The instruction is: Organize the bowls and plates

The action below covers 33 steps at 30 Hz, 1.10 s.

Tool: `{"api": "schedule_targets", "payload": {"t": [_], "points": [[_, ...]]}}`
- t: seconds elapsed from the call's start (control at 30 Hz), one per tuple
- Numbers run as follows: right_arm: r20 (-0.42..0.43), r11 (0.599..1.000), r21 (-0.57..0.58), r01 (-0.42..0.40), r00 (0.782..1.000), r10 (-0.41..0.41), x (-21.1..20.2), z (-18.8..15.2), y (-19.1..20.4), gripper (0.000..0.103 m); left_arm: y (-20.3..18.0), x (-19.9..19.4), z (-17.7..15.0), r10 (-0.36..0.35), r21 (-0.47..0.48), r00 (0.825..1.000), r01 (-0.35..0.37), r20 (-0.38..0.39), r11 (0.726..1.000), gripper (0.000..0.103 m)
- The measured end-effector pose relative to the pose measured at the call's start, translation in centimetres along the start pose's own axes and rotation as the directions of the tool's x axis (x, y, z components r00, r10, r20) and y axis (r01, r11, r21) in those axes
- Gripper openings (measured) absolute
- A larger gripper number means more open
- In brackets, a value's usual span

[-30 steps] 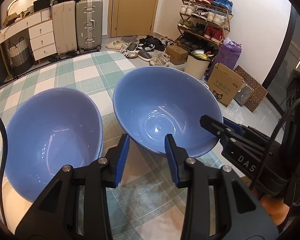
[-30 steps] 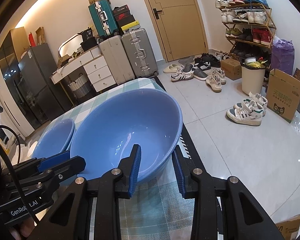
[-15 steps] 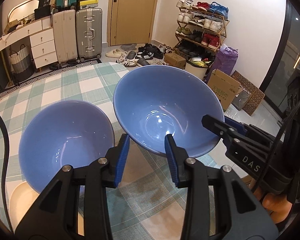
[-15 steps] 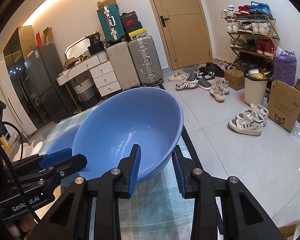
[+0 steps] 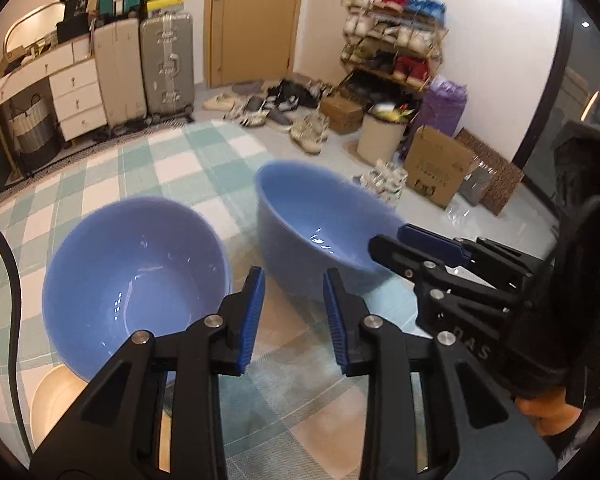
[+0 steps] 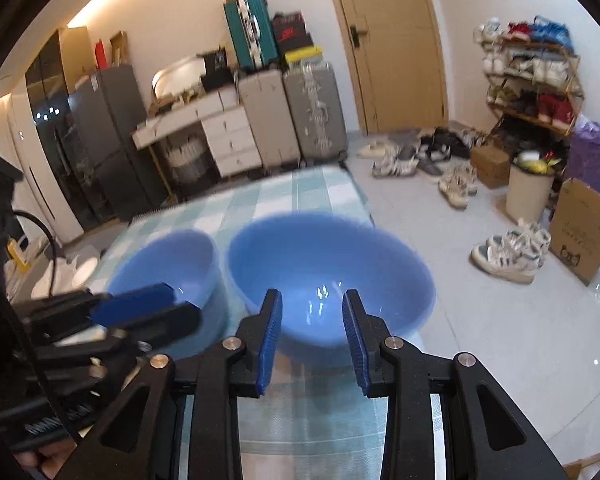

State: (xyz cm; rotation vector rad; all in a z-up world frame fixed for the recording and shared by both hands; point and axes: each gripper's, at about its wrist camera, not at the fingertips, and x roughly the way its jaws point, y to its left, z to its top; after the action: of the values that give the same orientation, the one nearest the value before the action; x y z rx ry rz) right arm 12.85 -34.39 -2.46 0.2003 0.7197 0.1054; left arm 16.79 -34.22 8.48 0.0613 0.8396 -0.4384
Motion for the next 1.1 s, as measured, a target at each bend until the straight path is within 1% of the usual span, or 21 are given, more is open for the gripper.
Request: {"api": "schedule_targets", "payload": {"t": [0.07, 0.1, 0.17, 0.23, 0.3, 0.5, 0.63, 0.87, 1.1], "points": [[-0.063, 0.998, 0.068, -0.015, 0.998, 0.020, 2.0, -0.7, -1.5, 0.031, 0.3, 0.9, -0.3, 0.004, -0.013, 1.000, -0.004, -0.023, 1.000, 0.027], [-0.080, 0.997, 0.072, -0.021, 0.996, 0.027, 2.6, -1.1, -1.9, 0.029, 0.5, 1.1, -0.3, 0.007, -0.020, 0.999, -0.008, -0.032, 1.000, 0.027], [-0.095, 0.996, 0.089, -0.018, 0.995, 0.027, 3.0, -1.4, -2.6, 0.029, 0.7, 1.8, -0.3, -0.013, -0.028, 0.999, 0.012, -0.034, 1.000, 0.027], [-0.075, 0.993, 0.109, -0.037, 0.996, 0.046, 2.7, -1.5, -3.2, 0.029, 0.6, 2.3, -0.2, -0.004, -0.025, 0.999, 0.003, -0.037, 1.000, 0.027], [-0.070, 0.993, 0.110, -0.037, 0.997, 0.045, 2.6, -1.6, -3.4, 0.029, 0.5, 2.6, -0.2, 0.009, -0.019, 0.999, -0.010, -0.041, 1.000, 0.027], [-0.060, 0.993, 0.111, -0.045, 0.997, 0.052, 2.5, -1.1, -4.3, 0.029, 0.0, 4.7, 0.1, 0.015, -0.009, 0.998, -0.016, -0.067, 1.000, 0.027], [-0.069, 0.992, 0.110, -0.060, 0.995, 0.068, 2.6, -0.9, -4.3, 0.029, -0.1, 5.8, 0.5, -0.002, -0.027, 0.997, 0.000, -0.080, 1.000, 0.027], [-0.080, 0.991, 0.117, -0.070, 0.994, 0.080, 3.2, -0.7, -4.3, 0.029, 0.1, 6.2, 1.5, -0.028, -0.066, 0.999, 0.026, -0.039, 0.998, 0.029], [-0.088, 0.991, 0.114, -0.072, 0.993, 0.082, 3.4, -0.8, -4.0, 0.029, -0.4, 8.6, 2.2, -0.023, -0.065, 0.997, 0.018, -0.071, 0.998, 0.031]]}}
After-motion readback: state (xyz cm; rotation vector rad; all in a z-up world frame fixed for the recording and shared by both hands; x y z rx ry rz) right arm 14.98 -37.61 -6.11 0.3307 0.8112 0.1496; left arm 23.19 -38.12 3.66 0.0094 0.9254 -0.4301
